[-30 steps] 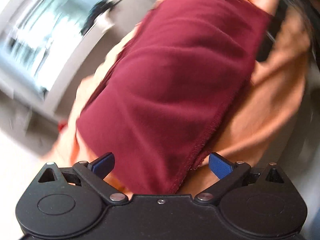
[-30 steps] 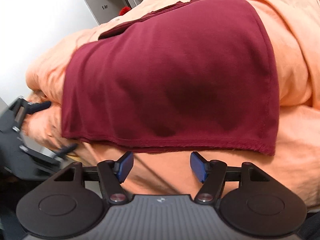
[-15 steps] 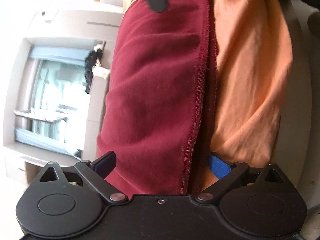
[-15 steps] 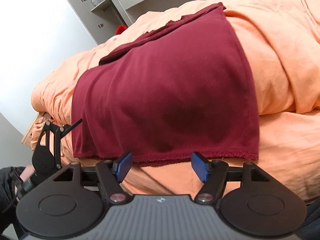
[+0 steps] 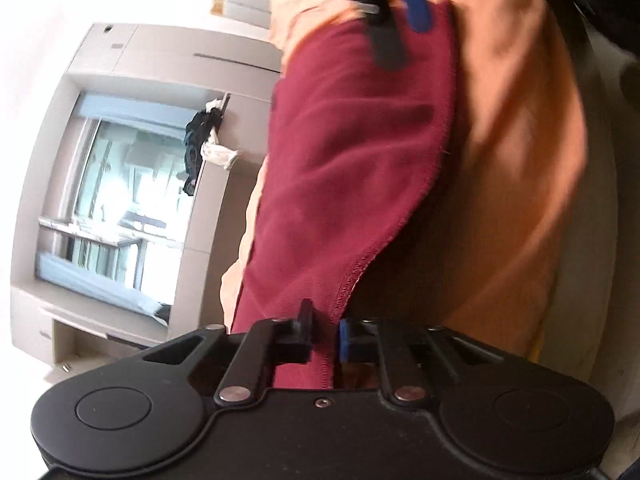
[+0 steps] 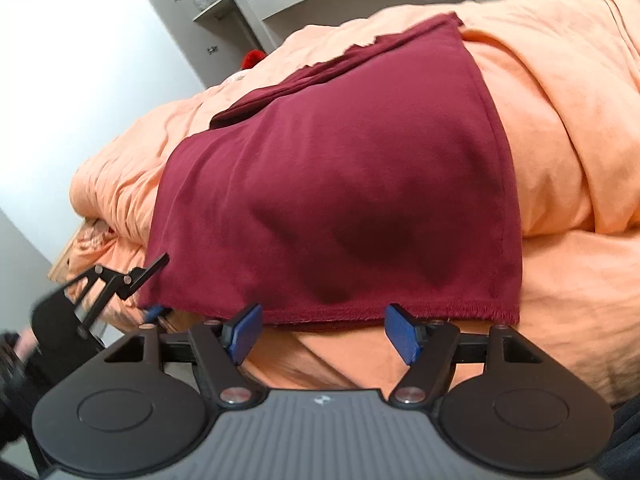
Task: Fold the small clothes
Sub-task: 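Grasp the hem with the left gripper while the right gripper grasps the hem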
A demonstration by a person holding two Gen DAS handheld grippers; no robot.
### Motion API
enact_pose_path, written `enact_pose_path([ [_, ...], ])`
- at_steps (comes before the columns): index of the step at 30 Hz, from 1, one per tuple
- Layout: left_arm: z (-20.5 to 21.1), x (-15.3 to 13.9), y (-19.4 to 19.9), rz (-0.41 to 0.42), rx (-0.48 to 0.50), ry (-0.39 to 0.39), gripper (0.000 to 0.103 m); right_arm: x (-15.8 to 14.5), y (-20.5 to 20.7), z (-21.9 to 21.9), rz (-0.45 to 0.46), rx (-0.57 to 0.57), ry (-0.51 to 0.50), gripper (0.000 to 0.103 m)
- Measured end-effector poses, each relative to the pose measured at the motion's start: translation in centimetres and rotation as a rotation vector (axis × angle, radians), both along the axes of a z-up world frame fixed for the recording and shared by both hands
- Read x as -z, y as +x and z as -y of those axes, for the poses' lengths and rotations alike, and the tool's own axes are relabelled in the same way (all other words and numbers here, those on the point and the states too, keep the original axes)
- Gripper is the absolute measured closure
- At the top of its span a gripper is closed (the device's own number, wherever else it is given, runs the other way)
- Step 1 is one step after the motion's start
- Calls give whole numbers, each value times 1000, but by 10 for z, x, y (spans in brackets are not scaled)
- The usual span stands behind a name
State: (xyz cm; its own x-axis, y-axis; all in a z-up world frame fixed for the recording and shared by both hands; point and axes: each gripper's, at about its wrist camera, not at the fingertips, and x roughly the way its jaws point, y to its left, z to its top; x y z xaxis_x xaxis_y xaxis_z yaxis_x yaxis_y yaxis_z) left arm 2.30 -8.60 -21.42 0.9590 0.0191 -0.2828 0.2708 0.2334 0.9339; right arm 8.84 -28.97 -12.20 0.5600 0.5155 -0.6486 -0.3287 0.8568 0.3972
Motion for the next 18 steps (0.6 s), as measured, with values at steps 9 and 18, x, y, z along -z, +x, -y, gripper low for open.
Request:
enact_pose_path([
  [9,-6,-86,38,-34,-24,-203,93,-21,-19,-5,161,-16,-124,22],
  [18,-15,-122,102,-71,-93,-327,93,-16,-24,-25,226,-64,-285,19],
])
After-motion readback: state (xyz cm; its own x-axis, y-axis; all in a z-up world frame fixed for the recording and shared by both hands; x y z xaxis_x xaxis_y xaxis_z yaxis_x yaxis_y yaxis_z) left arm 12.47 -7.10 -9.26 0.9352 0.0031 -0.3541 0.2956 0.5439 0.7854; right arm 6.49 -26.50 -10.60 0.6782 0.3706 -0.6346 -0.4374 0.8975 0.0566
